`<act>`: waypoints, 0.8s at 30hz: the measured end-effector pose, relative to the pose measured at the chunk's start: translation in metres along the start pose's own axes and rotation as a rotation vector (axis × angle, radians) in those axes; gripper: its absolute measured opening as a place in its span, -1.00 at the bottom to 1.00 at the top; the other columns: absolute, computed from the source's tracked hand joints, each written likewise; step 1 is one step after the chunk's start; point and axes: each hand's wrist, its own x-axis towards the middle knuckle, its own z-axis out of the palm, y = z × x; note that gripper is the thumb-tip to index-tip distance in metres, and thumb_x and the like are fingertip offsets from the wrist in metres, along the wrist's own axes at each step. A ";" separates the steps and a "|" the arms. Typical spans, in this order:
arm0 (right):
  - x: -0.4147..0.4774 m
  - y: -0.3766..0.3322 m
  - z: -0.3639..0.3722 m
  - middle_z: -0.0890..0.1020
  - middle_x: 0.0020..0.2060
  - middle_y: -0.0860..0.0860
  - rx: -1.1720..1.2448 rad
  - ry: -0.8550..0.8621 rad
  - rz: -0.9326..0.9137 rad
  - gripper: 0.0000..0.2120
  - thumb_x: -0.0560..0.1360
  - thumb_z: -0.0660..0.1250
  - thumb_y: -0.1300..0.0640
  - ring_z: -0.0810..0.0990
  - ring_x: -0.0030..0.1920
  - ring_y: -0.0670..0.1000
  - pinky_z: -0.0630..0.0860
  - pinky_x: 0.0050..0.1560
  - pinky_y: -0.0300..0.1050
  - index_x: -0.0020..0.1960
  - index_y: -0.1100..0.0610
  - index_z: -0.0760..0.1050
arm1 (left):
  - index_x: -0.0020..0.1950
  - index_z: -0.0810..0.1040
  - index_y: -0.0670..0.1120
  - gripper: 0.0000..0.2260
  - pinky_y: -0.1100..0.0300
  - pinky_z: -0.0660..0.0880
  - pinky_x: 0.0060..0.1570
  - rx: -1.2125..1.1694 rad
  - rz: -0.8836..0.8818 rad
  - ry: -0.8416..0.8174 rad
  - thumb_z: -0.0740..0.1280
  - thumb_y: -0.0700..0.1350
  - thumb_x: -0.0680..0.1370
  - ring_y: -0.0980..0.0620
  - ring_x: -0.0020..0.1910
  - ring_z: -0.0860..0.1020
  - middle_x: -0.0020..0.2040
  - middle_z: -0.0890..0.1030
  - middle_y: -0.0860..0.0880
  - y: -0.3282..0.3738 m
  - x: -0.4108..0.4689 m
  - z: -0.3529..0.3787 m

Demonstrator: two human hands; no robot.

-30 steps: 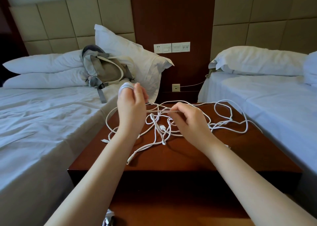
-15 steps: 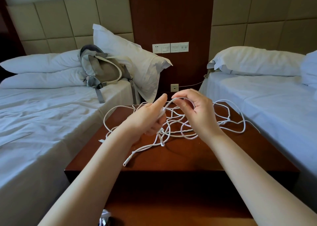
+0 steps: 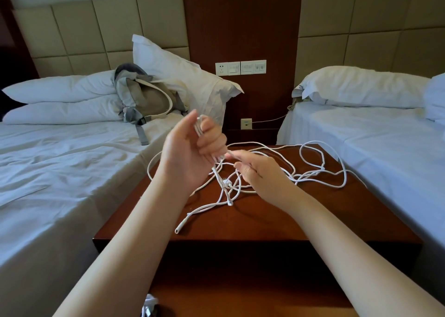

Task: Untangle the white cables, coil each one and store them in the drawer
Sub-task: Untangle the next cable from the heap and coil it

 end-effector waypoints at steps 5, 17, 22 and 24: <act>-0.005 -0.003 -0.004 0.59 -0.38 -0.18 -0.194 -0.182 0.037 -0.74 0.61 0.14 0.00 0.54 -0.33 -0.14 0.49 -0.25 -0.22 0.03 0.10 0.56 | -0.30 0.31 -0.09 -0.77 0.27 0.25 -0.35 0.027 0.202 0.382 0.03 -0.16 0.54 0.12 -0.51 0.26 -0.49 0.29 0.04 0.005 0.004 -0.006; -0.003 -0.014 -0.015 0.54 -0.36 0.08 0.095 0.117 -0.045 -0.86 0.57 0.26 0.16 0.47 -0.33 0.02 0.40 -0.30 -0.14 -0.16 0.10 0.49 | -0.31 0.45 -0.21 -0.68 0.26 0.25 -0.34 1.617 0.503 0.751 0.11 -0.17 0.61 0.05 -0.37 0.40 -0.36 0.48 -0.09 -0.013 -0.001 -0.038; 0.002 -0.016 -0.016 0.50 -0.31 -0.14 0.084 0.330 -0.189 -0.86 0.57 0.23 0.20 0.50 -0.24 -0.20 0.40 -0.24 -0.42 -0.08 0.23 0.52 | -0.25 0.44 -0.24 -0.72 0.03 0.43 -0.30 1.820 0.182 0.559 0.13 -0.15 0.62 -0.09 -0.31 0.48 -0.29 0.51 -0.18 -0.019 0.000 -0.026; 0.003 -0.014 -0.014 0.47 -0.30 -0.21 0.053 0.394 -0.217 -0.87 0.57 0.23 0.22 0.50 -0.25 -0.25 0.38 -0.24 -0.46 -0.06 0.24 0.52 | -0.28 0.42 -0.23 -0.67 0.09 0.37 -0.33 1.617 0.066 0.509 0.12 -0.11 0.62 -0.05 -0.38 0.40 -0.34 0.45 -0.16 -0.016 0.000 -0.019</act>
